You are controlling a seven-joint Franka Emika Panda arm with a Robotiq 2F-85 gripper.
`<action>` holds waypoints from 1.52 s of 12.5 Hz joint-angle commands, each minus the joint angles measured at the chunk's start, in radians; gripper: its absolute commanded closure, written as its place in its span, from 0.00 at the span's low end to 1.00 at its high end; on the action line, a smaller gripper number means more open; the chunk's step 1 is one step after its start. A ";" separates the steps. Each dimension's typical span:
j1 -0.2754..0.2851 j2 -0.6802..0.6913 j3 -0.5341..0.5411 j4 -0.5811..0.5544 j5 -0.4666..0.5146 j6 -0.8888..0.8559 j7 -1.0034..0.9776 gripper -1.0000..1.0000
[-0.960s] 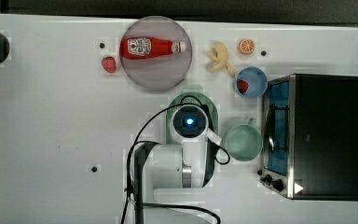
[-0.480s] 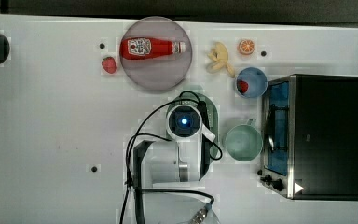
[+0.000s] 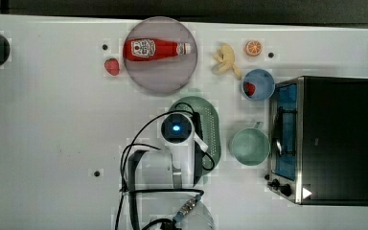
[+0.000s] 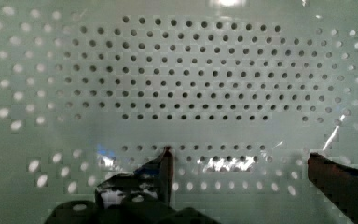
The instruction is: Drag strainer right to left.
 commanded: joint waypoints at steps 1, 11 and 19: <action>0.011 -0.035 0.024 0.012 0.016 0.002 0.075 0.00; 0.136 -0.018 0.130 0.050 0.217 -0.021 0.160 0.00; 0.312 0.043 0.141 0.155 0.217 -0.020 0.391 0.00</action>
